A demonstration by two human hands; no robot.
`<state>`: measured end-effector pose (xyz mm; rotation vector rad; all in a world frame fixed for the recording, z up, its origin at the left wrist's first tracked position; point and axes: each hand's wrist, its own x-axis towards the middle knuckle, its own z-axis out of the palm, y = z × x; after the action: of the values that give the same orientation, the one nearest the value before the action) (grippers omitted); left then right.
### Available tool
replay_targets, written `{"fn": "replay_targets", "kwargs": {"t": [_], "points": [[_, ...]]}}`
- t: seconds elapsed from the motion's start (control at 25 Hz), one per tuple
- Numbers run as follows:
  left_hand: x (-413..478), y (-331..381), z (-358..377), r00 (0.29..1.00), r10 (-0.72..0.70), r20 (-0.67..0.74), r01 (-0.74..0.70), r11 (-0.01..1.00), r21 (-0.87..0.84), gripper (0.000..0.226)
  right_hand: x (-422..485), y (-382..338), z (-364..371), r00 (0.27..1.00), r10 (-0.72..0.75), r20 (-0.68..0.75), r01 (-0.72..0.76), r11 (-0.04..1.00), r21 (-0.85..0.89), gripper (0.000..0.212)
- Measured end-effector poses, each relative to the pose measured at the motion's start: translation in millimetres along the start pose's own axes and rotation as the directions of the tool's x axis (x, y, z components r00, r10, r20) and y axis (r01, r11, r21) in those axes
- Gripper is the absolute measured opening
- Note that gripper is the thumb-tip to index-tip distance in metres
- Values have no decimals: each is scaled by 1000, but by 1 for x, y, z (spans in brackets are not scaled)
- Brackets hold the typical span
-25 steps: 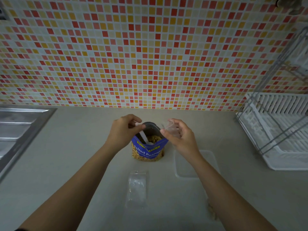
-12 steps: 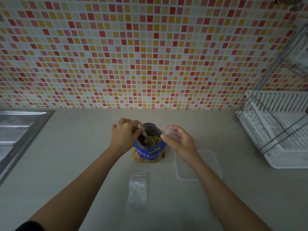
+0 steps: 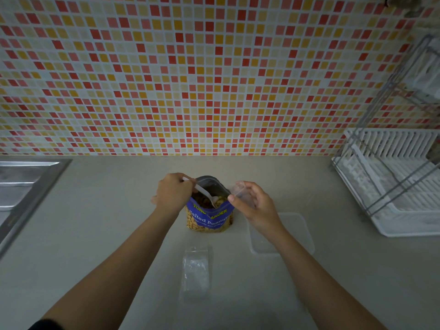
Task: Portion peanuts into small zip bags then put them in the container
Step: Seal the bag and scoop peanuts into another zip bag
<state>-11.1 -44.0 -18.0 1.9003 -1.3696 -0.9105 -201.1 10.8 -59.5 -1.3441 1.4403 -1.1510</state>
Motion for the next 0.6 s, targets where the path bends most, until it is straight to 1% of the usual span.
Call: {"fn": "replay_targets", "kwargs": {"t": [0.08,0.12,0.16,0.2,0.24,0.28,0.36,0.48,0.6], "points": [[-2,2,-1,1000,3,-4,-3,1000,-28,20,-1,1,0,1000,5,-8,-5,1000,21,45],[-3,2,0,1000,10,-20,-10,1000,-14,20,-1,1,0,1000,10,-9,-10,1000,26,47],[-6,2,2,999,34,-38,-32,999,34,20,-1,1,0,1000,16,-12,-15,1000,27,52],[-9,1,5,995,88,-36,-84,990,115,20,-1,2,0,1000,19,-15,-19,999,28,59],[-13,0,10,991,133,-2,-131,973,188,20,-1,3,0,1000,20,-17,-19,999,26,64],[-16,0,14,987,159,33,-162,964,211,21,-1,4,0,1000,19,-15,-19,1000,22,68],[-15,-1,17,990,126,63,-133,981,141,24,0,4,0,1000,25,-13,-25,1000,8,70],[-8,1,11,1000,2,27,-1,999,-53,21,0,2,0,999,39,-16,-39,999,-2,69],[-5,1,4,1000,-23,-18,21,990,-141,21,-1,1,0,999,34,-16,-34,999,-4,65]]}}
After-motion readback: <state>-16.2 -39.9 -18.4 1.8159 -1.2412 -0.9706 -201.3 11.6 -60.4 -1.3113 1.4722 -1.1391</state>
